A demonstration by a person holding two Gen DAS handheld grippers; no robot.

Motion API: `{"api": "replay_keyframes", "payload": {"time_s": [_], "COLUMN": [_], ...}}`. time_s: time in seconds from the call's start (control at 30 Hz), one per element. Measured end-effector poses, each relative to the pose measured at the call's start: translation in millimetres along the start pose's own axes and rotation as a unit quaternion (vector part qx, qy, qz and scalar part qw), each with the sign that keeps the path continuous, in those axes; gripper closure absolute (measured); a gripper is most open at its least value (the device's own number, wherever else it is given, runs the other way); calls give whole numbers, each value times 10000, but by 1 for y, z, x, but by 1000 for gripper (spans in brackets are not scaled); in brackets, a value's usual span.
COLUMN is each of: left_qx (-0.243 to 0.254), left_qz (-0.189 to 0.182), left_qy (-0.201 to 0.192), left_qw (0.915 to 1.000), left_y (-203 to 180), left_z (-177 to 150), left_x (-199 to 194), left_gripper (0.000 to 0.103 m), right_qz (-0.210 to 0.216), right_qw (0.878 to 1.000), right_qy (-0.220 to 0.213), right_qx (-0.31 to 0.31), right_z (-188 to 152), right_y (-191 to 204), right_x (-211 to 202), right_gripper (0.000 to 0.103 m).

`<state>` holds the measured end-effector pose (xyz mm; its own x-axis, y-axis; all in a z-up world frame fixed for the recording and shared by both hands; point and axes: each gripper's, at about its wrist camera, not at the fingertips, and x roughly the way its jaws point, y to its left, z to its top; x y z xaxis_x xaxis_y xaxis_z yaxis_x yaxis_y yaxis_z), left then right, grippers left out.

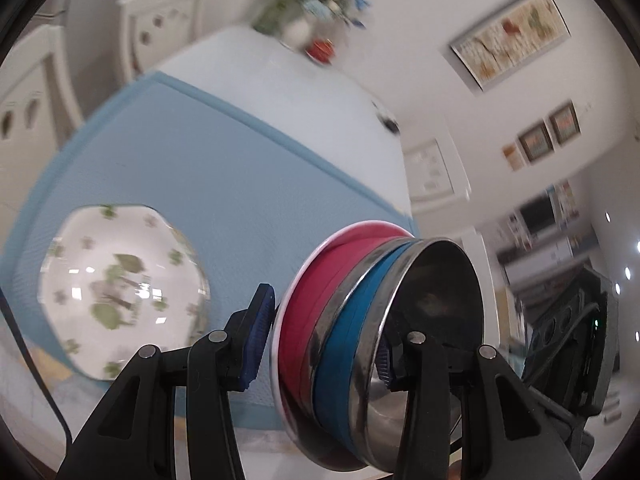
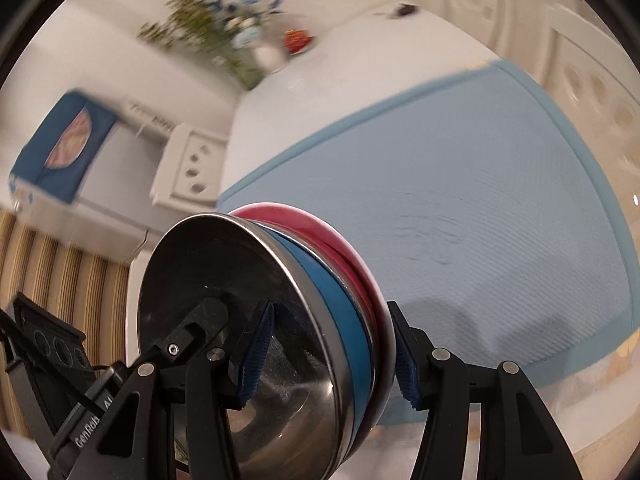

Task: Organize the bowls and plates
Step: 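Lift the nested bowls and carry them toward the plate stack, then lower the nested bowls onto the top hexagonal plate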

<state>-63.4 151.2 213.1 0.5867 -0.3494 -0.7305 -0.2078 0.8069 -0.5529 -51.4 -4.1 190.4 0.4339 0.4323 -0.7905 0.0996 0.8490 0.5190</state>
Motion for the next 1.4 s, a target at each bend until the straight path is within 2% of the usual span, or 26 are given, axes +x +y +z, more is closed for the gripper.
{"api": "replay_keyframes", "payload": {"time_s": [0.17,0.37,0.63,0.83,0.97,1.13,1.4], "left_qx": [-293,-433,-468,-357,-214,9,191], "left_qz": [368,509,545,477,390,418,318], "left_qy": [-456,-640,-4,657,1023,1176,1283], "left_qw": [9979,9957,9974,9961,9938,9922,9910], "left_y": [24,66,132,162,171,172,182], "left_z": [12,25,36,36,32,28,33], "left_x": [-44,-68,-40,1,25,38,51], "left_gripper": [62,62,62,62,62,62,62], "right_qz": [340,463,135,-302,-580,-738,-858], "right_qw": [9983,9956,9969,9943,9919,9883,9871], "right_qy": [191,421,693,1017,1059,1164,1163], "right_qx": [-424,-693,-342,114,397,653,692], "right_z": [-8,-29,-52,-65,-69,-73,-73], "right_y": [50,104,120,102,86,77,79], "right_x": [11,41,105,150,169,182,191], "right_gripper": [49,49,49,49,49,49,49]}}
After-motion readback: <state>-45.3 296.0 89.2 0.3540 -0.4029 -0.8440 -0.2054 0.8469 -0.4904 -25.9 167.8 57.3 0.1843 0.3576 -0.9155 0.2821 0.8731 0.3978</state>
